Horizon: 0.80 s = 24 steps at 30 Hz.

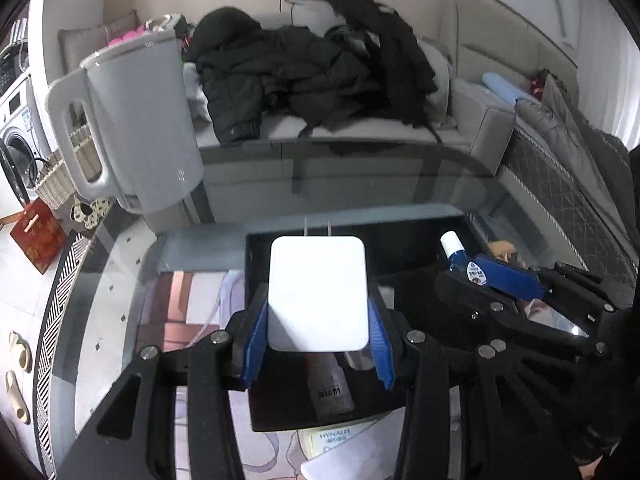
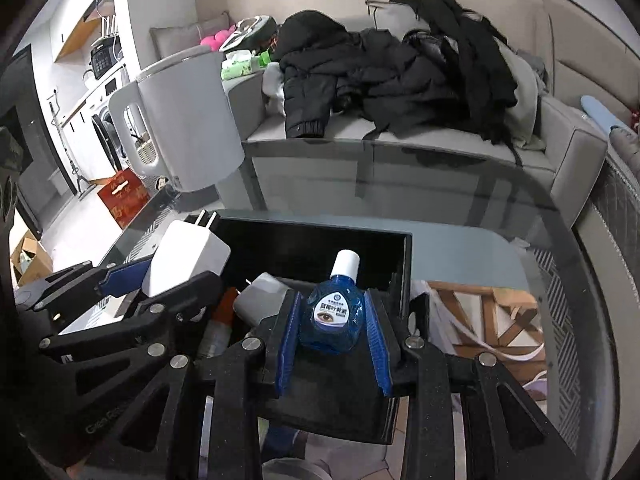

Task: Organize rigid objects
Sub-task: 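Carry both items over the black box and release them inside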

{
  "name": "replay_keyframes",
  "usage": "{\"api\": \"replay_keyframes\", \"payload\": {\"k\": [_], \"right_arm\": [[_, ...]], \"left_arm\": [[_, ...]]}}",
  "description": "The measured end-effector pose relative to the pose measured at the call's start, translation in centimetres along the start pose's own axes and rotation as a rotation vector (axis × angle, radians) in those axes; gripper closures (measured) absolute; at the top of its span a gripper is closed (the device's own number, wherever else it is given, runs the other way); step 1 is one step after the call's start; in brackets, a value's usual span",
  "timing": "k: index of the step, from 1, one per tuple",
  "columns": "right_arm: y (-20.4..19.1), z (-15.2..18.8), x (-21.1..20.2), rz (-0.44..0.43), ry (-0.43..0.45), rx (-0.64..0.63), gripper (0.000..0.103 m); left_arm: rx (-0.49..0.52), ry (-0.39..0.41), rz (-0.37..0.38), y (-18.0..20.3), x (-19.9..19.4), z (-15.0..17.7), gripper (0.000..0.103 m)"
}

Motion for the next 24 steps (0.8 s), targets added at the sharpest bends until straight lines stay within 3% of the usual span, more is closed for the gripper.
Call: {"api": "replay_keyframes", "payload": {"k": [12,15,18,24], "right_arm": [[-0.4,0.2,0.4,-0.029,-0.063,-0.009,0.070],[-0.2,0.1,-0.3,-0.038,-0.048,0.001,0.069],[-0.1,0.1,-1.5,-0.050,-0.017,0.002,0.065],[-0.7,0.4,-5.6,-0.066,0.060,-0.038,0.059]], "left_arm": [[0.019,-0.032,-0.004,-0.3,-0.3,0.5,0.058],[0.024,-0.002,0.012,-0.5,-1.2,0.2,0.050],[0.023,0.043,0.006,-0.6,-2.6,-0.3,0.036],[0.030,0.085,0.053,-0.7,-5.3,-0.4,0.033]]}}
Point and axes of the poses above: each gripper's, at about its wrist camera, not at the fingertips, and x roughly the way its jaws point, y to its right, z to its underside, the point moved 2 cm from there along x, roughly the way its jaws point, and after that the axes turned 3 degrees about -x, right-handed, at the moved point
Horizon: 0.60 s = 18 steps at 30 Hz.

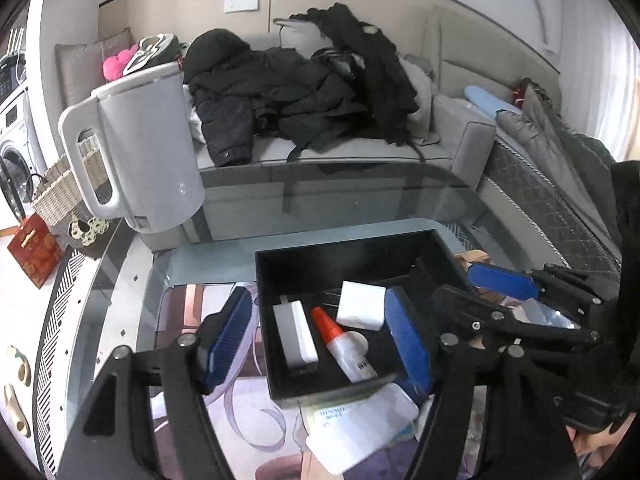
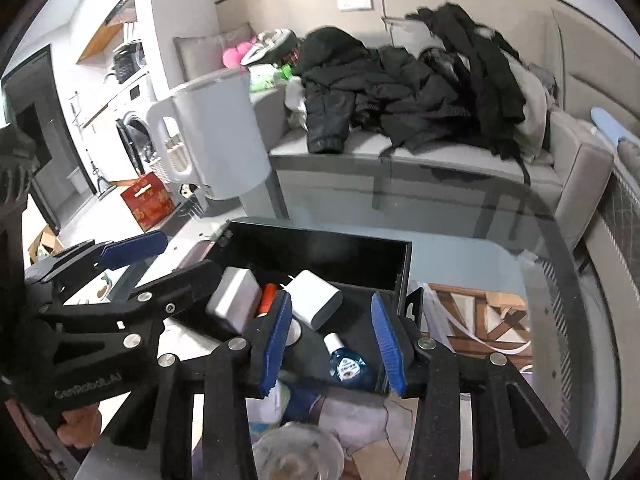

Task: Organize rigid objects
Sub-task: 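Carry both items over the black box and release them inside, then grasp the glass-domed plug device with the right tool while the left tool approaches the grey USB socket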

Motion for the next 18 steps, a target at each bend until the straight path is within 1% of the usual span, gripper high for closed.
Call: {"api": "replay_keyframes", "payload": {"k": [2,4,6,8,10,14,16,18], "right_arm": [[-0.2,0.1,-1.7,-0.004,0.033,-0.008,0.050],[-0.2,0.4,-3.5,-0.017,0.059,-0.011,0.045],[-0.4,0.7,-5.1,-0.031,0.072,-0.030,0.043],[-0.6,1.4,-6.7,-0.034,0.089,-0.050,0.033],[-0.8,2.0,-7.9,-0.037,0.100,-0.063,0.028],[-1.1,3.4,-9.0,-0.062,0.079,-0.091,0.028],[-1.2,4.1,-9.2,-0.061,0.071,-0.094,0.028],[-1.2,4.6,-9.4,-0.073,0.057,-0.098,0.028]], "left_arm": [[0.009,0.018,0.012,0.1,-1.1,0.1,0.030],[0.010,0.038,0.021,0.2,-2.4,0.3,0.028],[0.032,0.056,0.039,0.6,-3.9,0.8,0.028],[0.060,0.065,0.055,1.0,-5.2,1.6,0.026],[0.076,0.077,0.060,1.4,-6.1,2.1,0.026],[0.139,0.077,0.058,2.2,-7.3,3.7,0.026],[0.153,0.051,0.058,2.3,-7.2,4.5,0.026],[0.144,0.020,0.075,2.1,-7.1,5.4,0.026]]}}
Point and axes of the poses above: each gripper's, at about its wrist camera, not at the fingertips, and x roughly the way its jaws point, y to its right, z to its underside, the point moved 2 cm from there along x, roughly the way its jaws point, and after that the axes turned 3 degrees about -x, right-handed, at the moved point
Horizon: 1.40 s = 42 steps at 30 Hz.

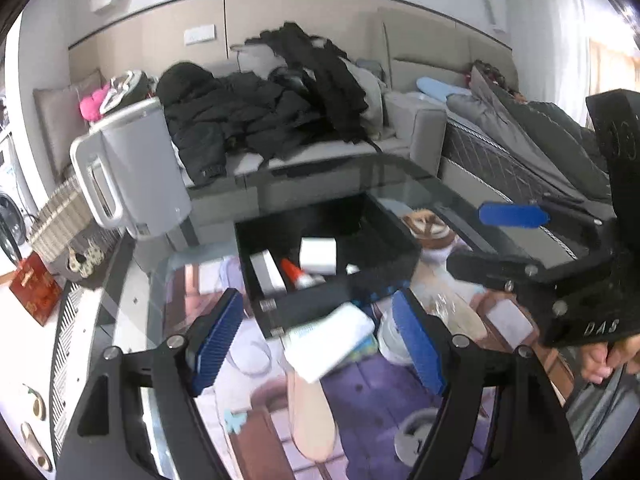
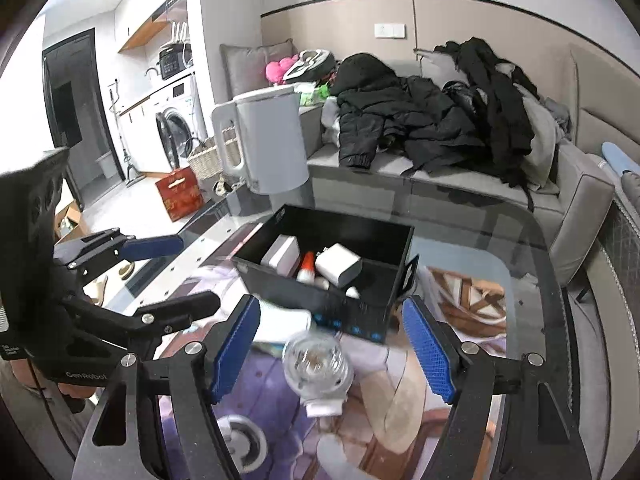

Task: Organize rigid objects
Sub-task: 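Grasp the glass-domed plug device with the right tool while the left tool approaches the grey USB socket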

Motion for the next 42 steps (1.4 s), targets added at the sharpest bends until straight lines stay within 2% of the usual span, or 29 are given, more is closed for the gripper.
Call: {"api": "replay_keyframes", "payload": {"k": [4,7,10,14,16,17,18,19,23,27,31,33,35,40,42], "right_arm": [[-0.2,1.9,-0.3,-0.004,-0.039,-0.010,0.028],[-0.3,4.3,1.0,-0.015,-0.115,-0.017,0.028],[-0.3,6.0,2.4,-0.006,-0.167,-0.034,0.027],[0.0,6.4,3.3,0.004,-0.179,-0.026,0.027],[-0.2,6.4,3.9,-0.001,-0.188,-0.029,0.027],[-0.4,6.3,4.2,-0.002,-0.188,-0.033,0.027],[-0.6,6.1,4.4,-0.001,-0.184,-0.042,0.027],[-0.7,5.8,4.6,-0.001,-0.177,-0.048,0.027],[-0.9,4.5,5.7,0.005,-0.155,-0.045,0.028],[-1.2,3.9,7.1,0.018,-0.170,-0.047,0.030],[-1.5,3.9,8.0,0.021,-0.187,-0.058,0.045],[-1.6,3.8,8.1,0.024,-0.183,-0.055,0.049],[-1.6,3.9,8.1,0.028,-0.179,-0.053,0.059],[-2.0,4.4,7.3,0.001,-0.187,-0.033,0.059],[-2.3,4.6,6.9,-0.003,-0.187,-0.038,0.059]], "left_arm": [[0.022,-0.081,0.061,0.9,-0.2,2.4,0.026],[0.081,-0.128,0.073,2.9,-0.1,4.7,0.025],[0.136,-0.202,0.121,5.7,0.8,7.1,0.025],[0.251,-0.269,0.110,9.1,2.6,10.0,0.025],[0.266,-0.289,0.104,9.5,3.3,10.4,0.026],[0.269,-0.304,0.095,9.6,3.9,10.5,0.030],[0.245,-0.308,0.113,9.4,4.1,10.3,0.035],[0.218,-0.319,0.126,9.1,4.3,10.0,0.046],[0.142,-0.331,0.106,7.5,4.6,9.4,0.046],[0.050,-0.322,0.070,5.3,4.4,8.5,0.046],[-0.013,-0.299,0.002,3.0,3.4,8.4,0.046],[-0.027,-0.289,-0.002,2.3,3.0,8.5,0.046],[-0.037,-0.285,-0.017,1.7,2.9,8.5,0.046],[-0.042,-0.278,-0.037,1.1,3.1,8.4,0.046],[-0.050,-0.278,-0.021,0.8,3.3,8.0,0.046]]}}
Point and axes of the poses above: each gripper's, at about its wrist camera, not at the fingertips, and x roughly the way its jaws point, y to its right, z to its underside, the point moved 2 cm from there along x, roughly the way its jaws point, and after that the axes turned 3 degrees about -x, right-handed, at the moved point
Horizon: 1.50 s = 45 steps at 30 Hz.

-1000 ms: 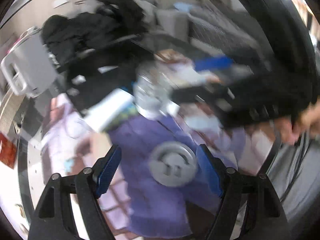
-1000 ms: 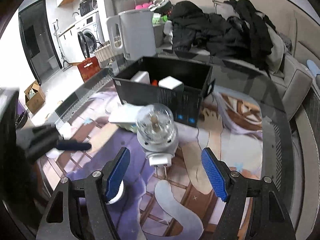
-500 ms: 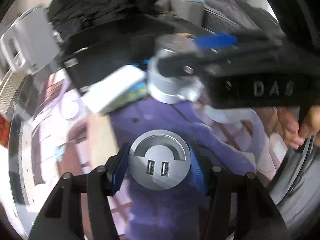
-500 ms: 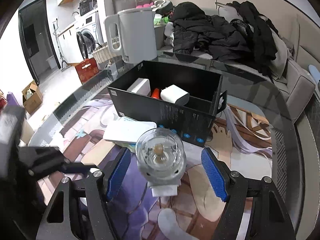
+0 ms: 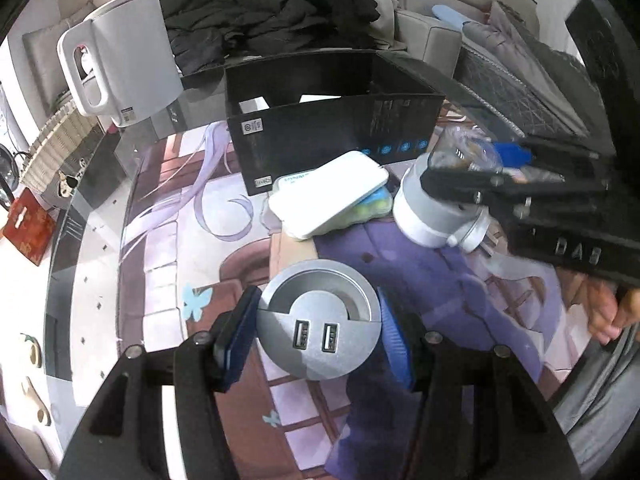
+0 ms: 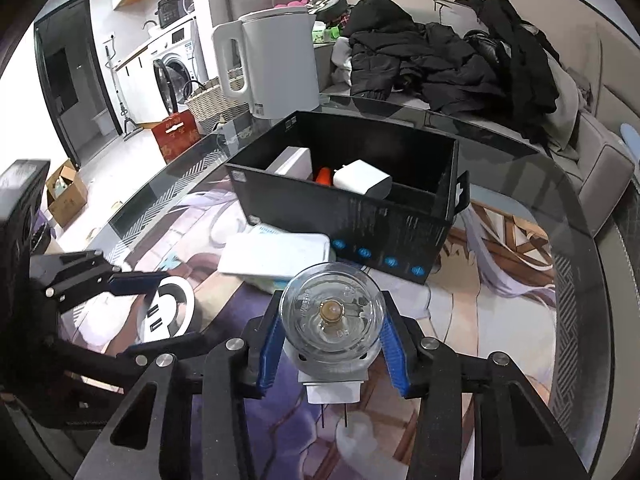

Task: Organize rigid objects
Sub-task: 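Grasp the glass-domed plug device with the right tool while the left tool approaches the grey USB socket, then lift the glass-domed device with the right tool while the left tool lifts the grey USB socket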

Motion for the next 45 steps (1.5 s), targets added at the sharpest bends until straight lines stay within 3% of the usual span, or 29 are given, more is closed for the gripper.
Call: {"api": "replay_keyframes", "payload": {"k": [8,13,24,32,45], "right_arm": [[-0.5,0.4,-1.7,0.005,0.035,0.000,0.059],[-0.5,0.1,-3.9,0.028,0.115,0.005,0.059],[-1.6,-2.4,-12.3,0.111,0.418,-0.016,0.059],[-1.8,-3.2,-16.2,0.143,0.549,-0.009,0.059],[-2.0,-4.7,-16.8,0.138,0.583,0.000,0.059]], "left_arm": [[0.002,0.047,0.001,0.1,-1.2,-1.1,0.046],[-0.007,0.133,-0.017,0.1,-2.9,-1.9,0.046],[-0.026,0.478,-0.074,-0.3,-10.8,-4.5,0.046],[-0.023,0.665,-0.108,-0.3,-15.1,-5.1,0.046],[-0.068,0.681,-0.098,-1.1,-15.0,-7.3,0.046]]}}
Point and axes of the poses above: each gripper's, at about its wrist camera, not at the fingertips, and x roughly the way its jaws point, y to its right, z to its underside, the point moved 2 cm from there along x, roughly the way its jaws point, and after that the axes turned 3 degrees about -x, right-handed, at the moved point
